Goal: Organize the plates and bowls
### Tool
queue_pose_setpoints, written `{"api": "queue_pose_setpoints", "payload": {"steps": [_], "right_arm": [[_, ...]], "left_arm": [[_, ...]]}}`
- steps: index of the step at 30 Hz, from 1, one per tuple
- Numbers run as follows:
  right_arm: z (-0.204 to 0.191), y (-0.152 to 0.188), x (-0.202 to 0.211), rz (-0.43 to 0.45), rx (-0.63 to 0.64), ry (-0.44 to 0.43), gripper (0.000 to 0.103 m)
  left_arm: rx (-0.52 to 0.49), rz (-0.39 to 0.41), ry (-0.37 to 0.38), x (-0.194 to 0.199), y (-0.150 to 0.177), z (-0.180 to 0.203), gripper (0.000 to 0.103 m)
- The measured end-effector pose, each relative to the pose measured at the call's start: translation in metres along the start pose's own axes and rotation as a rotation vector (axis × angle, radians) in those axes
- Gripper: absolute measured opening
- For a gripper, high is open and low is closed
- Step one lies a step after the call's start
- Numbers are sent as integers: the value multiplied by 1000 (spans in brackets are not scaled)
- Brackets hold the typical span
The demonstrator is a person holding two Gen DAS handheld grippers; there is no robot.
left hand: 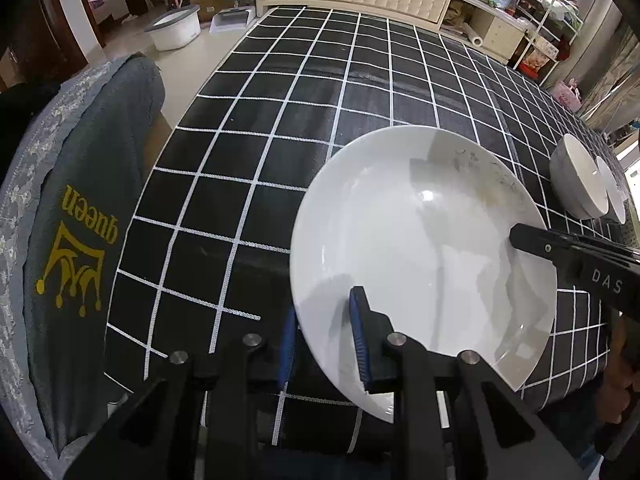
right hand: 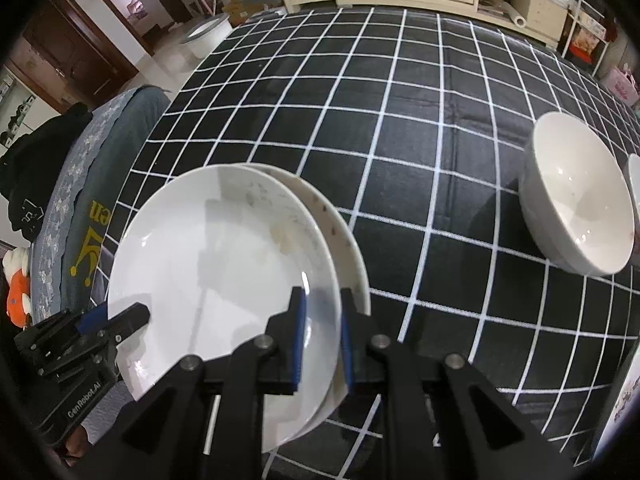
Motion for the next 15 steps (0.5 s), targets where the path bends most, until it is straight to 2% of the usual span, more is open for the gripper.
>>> {"api": "queue_pose_setpoints", "payload": {"steps": [5, 9, 15], "right_arm": [[-2, -1, -1, -13, 10, 16, 21], [-10, 1, -3, -37, 57, 28, 35], [-15, 5, -2, -40, 78, 23, 48]], "left_arm": [[7, -1, 12, 2, 3, -1, 22], [12, 3, 17, 4, 4, -2, 22], [11, 4, 18, 9, 5, -2, 26]]}}
Point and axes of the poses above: each gripper's, at about its wrist camera, not at the fingertips, and x roughly against the way its jaws point, z to its right, y to its underside, the point moved 8 cm from there along -x, roughly the way its jaws point, and after that the axes turned 15 degrees about -x, right-handed, at the moved point
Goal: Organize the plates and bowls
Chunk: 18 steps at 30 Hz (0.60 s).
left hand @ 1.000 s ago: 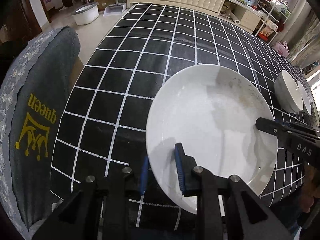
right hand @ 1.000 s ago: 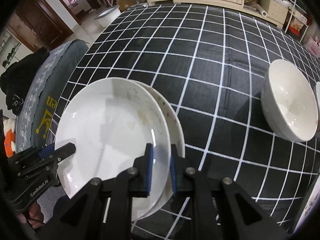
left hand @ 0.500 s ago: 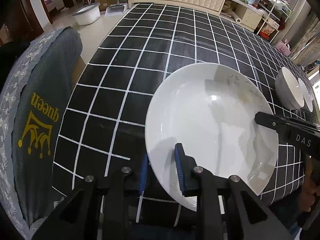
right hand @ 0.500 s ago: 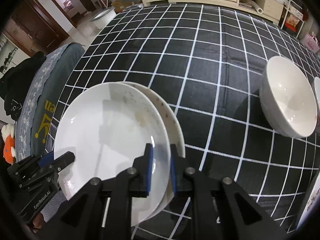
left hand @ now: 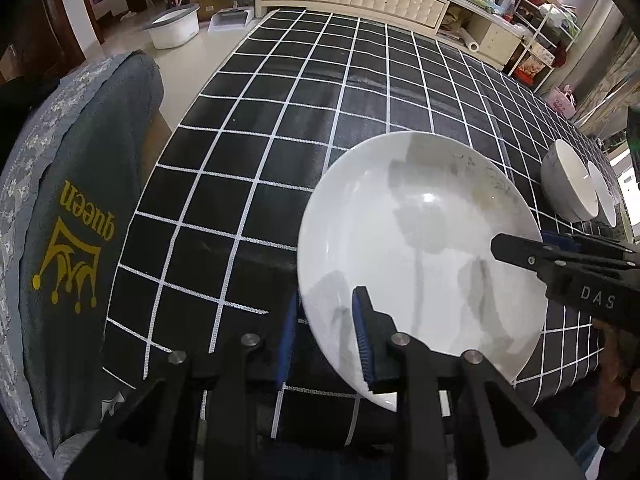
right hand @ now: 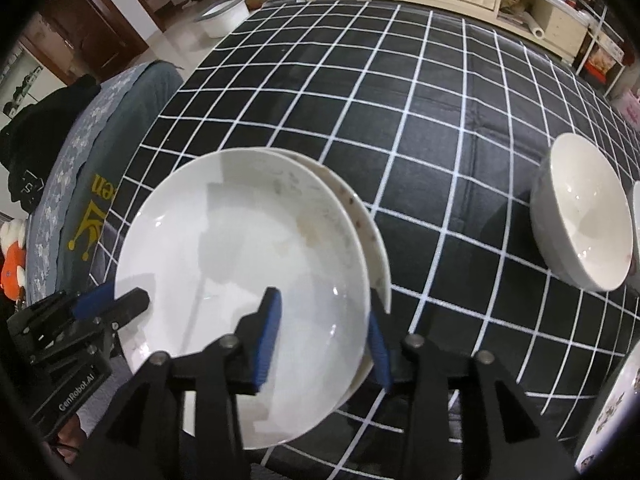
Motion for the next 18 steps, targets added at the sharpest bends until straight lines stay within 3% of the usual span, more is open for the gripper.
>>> {"api": "queue_pose_setpoints", "payload": {"steps": [4, 5, 6, 8, 15, 18], "right_arm": [[-1, 1, 6, 4, 12, -3, 55], [-3, 2, 9, 7, 28, -1, 63], [-4, 3, 11, 13, 44, 23, 81], [0, 1, 17, 74, 82, 106, 92], [12, 4, 20, 64, 56, 89, 94], [12, 6, 29, 84, 47, 73, 96]], "left_arm": [[-11, -1, 0, 1, 2, 2, 26], [-12, 2, 2, 2, 2, 2, 26], [-14, 6, 5, 3, 2, 3, 26], [-22, 11, 7, 4, 2, 6, 26], [-32, 32, 4, 10, 0, 13, 30], [-47, 59, -27, 21, -3, 17, 40]]}}
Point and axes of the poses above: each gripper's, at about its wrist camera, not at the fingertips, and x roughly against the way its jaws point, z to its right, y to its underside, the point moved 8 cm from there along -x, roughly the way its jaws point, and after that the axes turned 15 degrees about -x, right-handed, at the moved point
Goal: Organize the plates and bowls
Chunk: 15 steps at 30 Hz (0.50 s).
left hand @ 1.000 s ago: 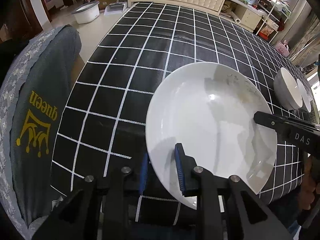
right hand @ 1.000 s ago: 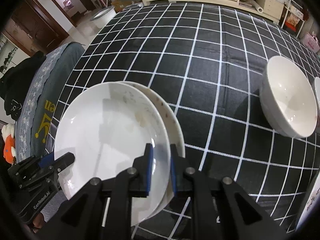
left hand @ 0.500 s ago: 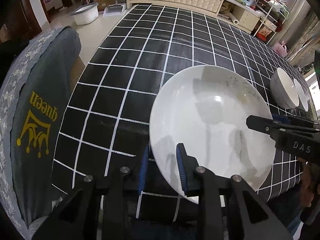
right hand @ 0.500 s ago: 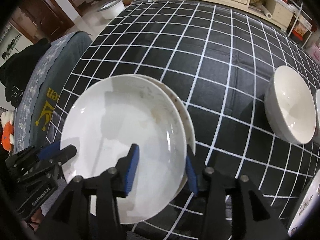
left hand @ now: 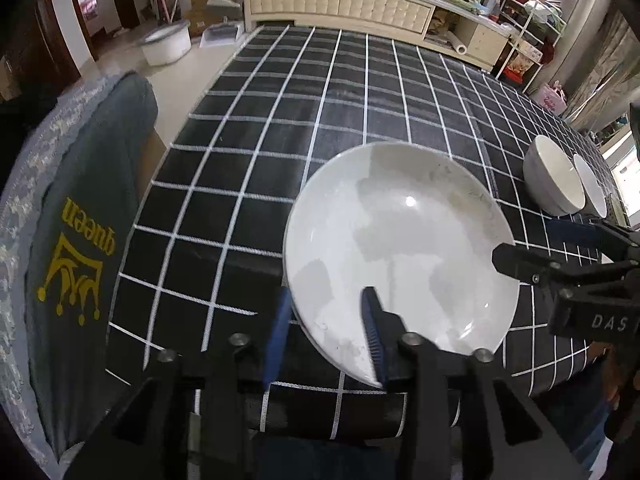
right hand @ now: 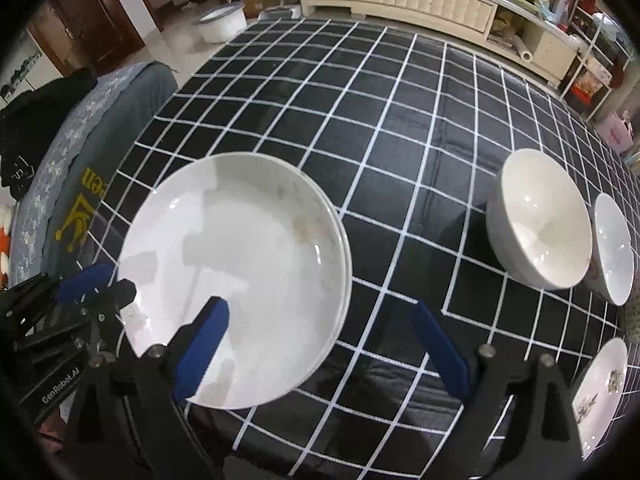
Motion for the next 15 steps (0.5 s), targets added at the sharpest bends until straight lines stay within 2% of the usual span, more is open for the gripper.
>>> {"api": "queue_pose_setpoints", "payload": {"steps": [6, 11, 13, 14, 15], "right_arm": [[3, 2, 28, 68, 1, 14, 98], [19, 7, 66, 146, -3, 44, 98], [28, 9, 83, 178, -8, 56, 98], [33, 10, 92, 194, -10, 59, 99], [38, 11, 98, 206, -12, 65, 99]], "left_arm": [[-59, 74, -41, 30, -11, 15, 41], [-83, 135, -58, 57, -18, 35, 42], [-82, 160, -46, 67, -20, 46, 60], [-77, 170, -41, 71, -21, 51, 65], [-75, 180, -37, 75, -23, 56, 78]]}}
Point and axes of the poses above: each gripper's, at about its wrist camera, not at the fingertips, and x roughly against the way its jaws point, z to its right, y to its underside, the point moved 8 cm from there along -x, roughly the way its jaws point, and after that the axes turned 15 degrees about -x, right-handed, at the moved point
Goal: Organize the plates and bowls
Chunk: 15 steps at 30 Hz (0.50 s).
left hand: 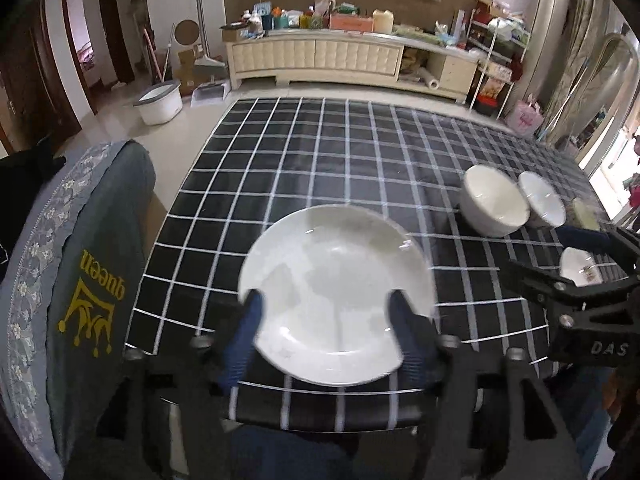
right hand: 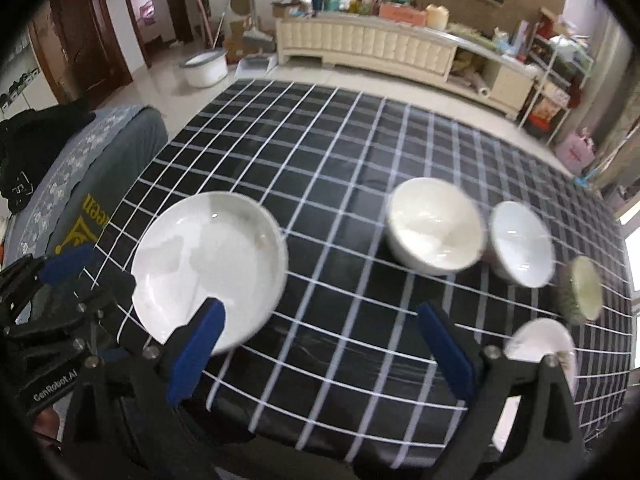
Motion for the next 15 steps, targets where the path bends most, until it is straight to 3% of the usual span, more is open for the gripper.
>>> {"api": "queue_pose_setpoints", "payload": {"steps": [1, 7, 12, 15], "right_arm": [[6, 0, 7, 13, -2, 6, 99], [45, 3, 50, 85, -34, 32, 102], [87, 10, 75, 129, -93, 75, 102], [115, 16, 84, 136, -131, 97, 102]], "left_arm": [[-1, 12, 5, 5, -2, 6, 82], [-51, 37, 30, 21, -17, 50, 88], [-96, 52, 61, 31, -25, 89, 101], [-145, 61, 80, 34, -33, 119, 103]]}}
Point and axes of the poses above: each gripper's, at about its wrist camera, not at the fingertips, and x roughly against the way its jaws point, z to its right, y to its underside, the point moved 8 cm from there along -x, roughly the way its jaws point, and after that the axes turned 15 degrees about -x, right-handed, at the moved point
